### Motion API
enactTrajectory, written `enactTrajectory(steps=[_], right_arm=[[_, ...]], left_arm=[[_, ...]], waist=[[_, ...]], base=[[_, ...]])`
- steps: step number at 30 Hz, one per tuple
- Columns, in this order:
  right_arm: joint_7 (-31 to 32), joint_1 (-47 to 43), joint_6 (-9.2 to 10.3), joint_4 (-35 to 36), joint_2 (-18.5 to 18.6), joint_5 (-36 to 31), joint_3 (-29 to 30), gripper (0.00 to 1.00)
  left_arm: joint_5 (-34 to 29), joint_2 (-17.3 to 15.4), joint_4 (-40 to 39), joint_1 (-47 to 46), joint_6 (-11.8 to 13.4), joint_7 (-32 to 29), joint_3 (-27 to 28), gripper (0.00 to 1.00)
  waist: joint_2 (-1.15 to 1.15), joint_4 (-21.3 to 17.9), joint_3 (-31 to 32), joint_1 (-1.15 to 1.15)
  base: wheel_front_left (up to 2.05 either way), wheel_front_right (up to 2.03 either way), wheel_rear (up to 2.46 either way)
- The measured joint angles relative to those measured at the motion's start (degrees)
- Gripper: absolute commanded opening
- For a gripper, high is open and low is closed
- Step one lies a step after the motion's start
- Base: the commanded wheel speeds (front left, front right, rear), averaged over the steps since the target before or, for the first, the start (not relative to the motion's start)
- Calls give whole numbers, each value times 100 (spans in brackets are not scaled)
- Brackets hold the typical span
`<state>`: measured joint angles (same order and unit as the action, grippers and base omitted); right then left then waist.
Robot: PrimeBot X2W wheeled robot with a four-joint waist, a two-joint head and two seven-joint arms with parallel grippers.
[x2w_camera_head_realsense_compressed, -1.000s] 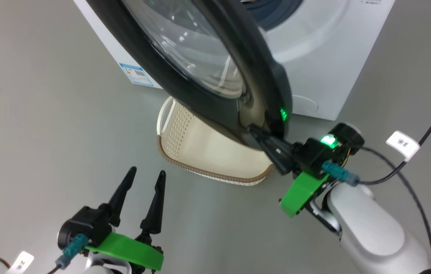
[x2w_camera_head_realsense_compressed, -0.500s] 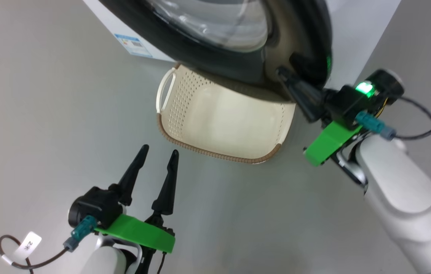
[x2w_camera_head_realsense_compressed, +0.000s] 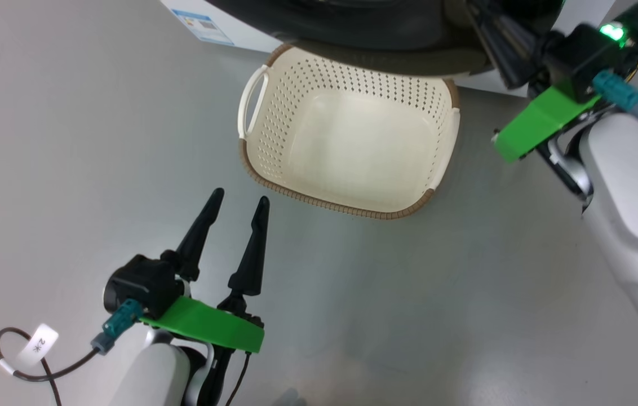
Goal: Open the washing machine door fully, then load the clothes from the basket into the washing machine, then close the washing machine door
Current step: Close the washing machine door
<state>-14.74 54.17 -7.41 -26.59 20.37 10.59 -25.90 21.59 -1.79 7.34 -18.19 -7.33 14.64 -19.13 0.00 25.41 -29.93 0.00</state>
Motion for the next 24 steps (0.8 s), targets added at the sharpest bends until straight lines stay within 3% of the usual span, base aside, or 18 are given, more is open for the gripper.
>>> enactTrajectory(steps=[14,24], right_arm=[[0,825,-1,-298,185,0,315,0],[-2,827,-109,-249,19,-207,815,0]], left_arm=[[129,30,-15,-125,0,0,-99,100],[197,42,-15,-194,0,0,-119,100]], waist=[[0,90,-295,0],[0,139,-348,0]], base=[[0,0,0],[0,0,0]])
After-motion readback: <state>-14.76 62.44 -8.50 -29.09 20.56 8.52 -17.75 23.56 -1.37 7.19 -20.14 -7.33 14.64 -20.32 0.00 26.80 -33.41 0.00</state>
